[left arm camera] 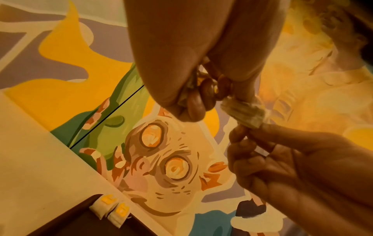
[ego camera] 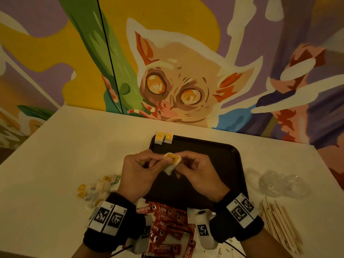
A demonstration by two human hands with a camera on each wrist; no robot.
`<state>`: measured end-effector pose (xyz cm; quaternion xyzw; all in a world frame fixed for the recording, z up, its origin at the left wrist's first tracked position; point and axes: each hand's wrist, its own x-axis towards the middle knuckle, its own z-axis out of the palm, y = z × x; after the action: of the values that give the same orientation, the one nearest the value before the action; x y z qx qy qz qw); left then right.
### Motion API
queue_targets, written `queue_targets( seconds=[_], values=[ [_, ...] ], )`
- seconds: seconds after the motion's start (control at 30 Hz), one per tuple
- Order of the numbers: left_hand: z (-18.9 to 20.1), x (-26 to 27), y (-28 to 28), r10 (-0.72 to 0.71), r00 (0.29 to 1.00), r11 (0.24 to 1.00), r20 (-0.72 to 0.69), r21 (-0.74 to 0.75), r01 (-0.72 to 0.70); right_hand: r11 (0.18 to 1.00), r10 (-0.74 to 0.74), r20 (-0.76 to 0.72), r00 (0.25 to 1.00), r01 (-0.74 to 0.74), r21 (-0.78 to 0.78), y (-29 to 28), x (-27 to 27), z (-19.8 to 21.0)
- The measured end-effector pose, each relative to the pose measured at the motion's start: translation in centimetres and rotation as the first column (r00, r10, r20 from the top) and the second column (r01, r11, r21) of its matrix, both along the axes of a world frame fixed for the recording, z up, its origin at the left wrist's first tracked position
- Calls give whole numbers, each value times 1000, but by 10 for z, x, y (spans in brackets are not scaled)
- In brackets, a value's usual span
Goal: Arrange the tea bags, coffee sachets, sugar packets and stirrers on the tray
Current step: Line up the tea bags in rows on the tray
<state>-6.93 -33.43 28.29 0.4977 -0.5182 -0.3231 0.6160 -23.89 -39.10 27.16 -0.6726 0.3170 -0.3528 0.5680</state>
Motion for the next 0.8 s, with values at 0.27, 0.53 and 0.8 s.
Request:
queue_targets(
  seconds=[0.27,0.53,0.8],
  values=[
    [-19,-1,-4,162,986,980,-27,119,-158,999,-3,-45,999,5,43,2,13,-4],
    [-49,14,-11,239,928,893,-286,440,-95,972,-155,-310,938,201,122,-53,35,-38],
    [-80,43,-12,244,951,873,-187,469,-132,905,-260,-604,753,408,118,-163,70,-118]
  ],
)
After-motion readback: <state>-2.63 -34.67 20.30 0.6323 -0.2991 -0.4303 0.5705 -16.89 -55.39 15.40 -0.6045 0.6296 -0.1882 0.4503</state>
